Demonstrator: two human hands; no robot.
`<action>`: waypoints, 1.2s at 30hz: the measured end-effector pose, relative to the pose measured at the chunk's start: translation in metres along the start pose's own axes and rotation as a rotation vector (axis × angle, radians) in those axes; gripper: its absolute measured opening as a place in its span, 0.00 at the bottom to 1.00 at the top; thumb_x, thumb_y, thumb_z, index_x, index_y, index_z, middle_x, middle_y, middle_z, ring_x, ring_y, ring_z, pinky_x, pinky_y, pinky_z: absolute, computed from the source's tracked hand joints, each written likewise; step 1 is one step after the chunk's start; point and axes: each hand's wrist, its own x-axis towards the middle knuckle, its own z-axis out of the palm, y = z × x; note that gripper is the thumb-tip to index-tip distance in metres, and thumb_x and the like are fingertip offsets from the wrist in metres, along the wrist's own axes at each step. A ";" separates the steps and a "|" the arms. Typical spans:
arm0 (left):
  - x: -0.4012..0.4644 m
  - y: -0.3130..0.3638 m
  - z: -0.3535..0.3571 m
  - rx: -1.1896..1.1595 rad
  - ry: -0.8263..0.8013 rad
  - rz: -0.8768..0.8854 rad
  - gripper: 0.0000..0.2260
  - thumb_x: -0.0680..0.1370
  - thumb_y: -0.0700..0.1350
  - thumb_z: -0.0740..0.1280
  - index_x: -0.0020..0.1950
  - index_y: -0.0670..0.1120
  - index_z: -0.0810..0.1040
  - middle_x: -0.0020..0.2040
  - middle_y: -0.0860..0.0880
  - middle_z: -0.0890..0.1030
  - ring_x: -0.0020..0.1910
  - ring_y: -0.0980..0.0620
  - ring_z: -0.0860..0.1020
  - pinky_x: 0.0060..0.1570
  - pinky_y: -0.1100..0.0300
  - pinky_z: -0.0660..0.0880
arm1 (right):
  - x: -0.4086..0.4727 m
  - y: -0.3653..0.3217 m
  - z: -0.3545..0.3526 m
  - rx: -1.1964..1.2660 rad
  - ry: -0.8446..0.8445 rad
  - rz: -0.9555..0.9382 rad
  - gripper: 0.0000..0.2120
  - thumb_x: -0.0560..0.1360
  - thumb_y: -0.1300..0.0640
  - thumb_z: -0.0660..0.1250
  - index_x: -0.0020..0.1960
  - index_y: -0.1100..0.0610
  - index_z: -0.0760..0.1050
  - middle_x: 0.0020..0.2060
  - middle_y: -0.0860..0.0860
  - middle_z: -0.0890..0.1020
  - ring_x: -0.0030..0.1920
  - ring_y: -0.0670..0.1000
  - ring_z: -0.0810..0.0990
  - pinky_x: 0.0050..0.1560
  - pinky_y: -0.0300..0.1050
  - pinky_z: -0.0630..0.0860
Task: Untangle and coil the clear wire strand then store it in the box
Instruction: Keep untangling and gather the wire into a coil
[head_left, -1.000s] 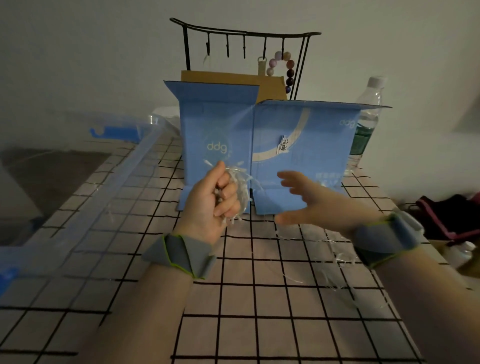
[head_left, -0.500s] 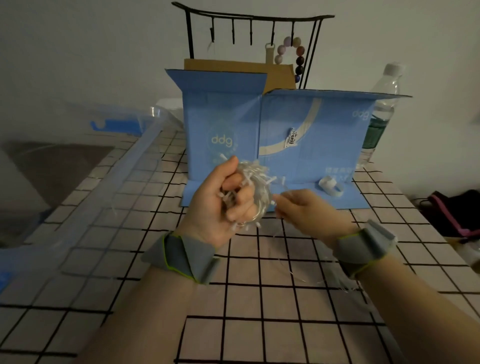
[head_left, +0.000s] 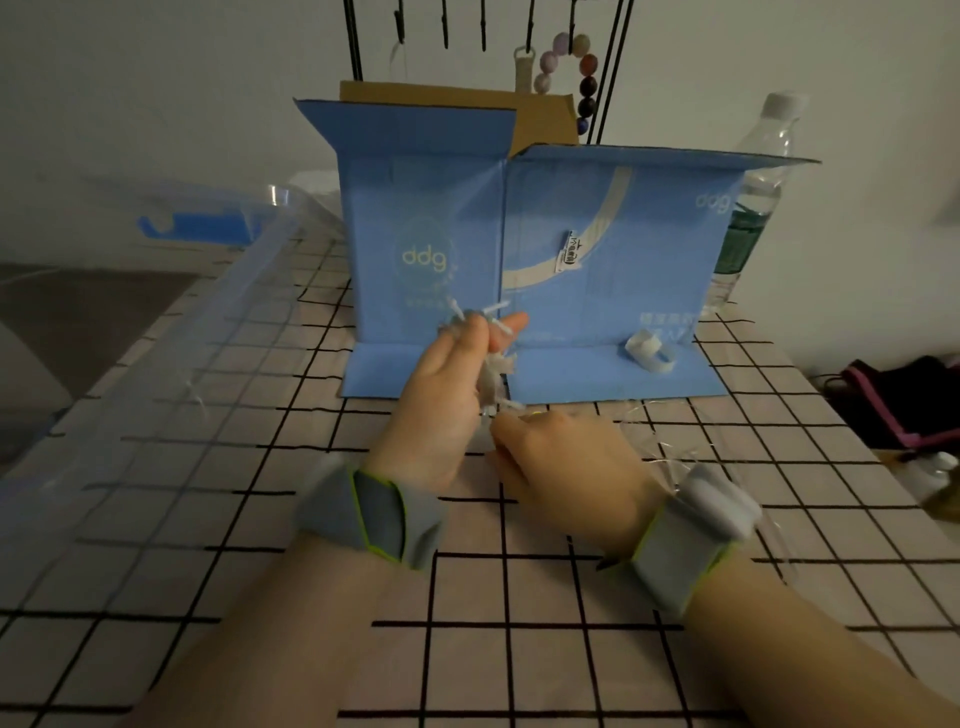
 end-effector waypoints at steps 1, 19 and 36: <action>-0.001 -0.002 0.000 0.075 0.001 0.004 0.15 0.82 0.48 0.51 0.39 0.46 0.70 0.60 0.48 0.79 0.59 0.59 0.75 0.51 0.71 0.71 | -0.001 -0.001 -0.002 0.048 0.039 -0.045 0.09 0.79 0.52 0.54 0.49 0.57 0.68 0.44 0.55 0.80 0.42 0.60 0.78 0.35 0.49 0.70; -0.016 -0.008 0.011 0.506 -0.166 0.093 0.18 0.79 0.55 0.53 0.46 0.44 0.77 0.40 0.42 0.81 0.37 0.52 0.78 0.47 0.59 0.74 | -0.008 0.046 -0.034 0.666 0.321 0.078 0.11 0.70 0.53 0.71 0.36 0.61 0.76 0.26 0.48 0.78 0.27 0.47 0.72 0.30 0.37 0.69; -0.015 0.003 0.008 0.109 -0.340 -0.140 0.21 0.74 0.59 0.53 0.32 0.43 0.66 0.18 0.49 0.70 0.15 0.57 0.61 0.27 0.56 0.56 | -0.009 0.059 -0.027 1.473 0.167 0.177 0.09 0.65 0.66 0.68 0.44 0.58 0.76 0.37 0.57 0.71 0.36 0.50 0.78 0.38 0.38 0.79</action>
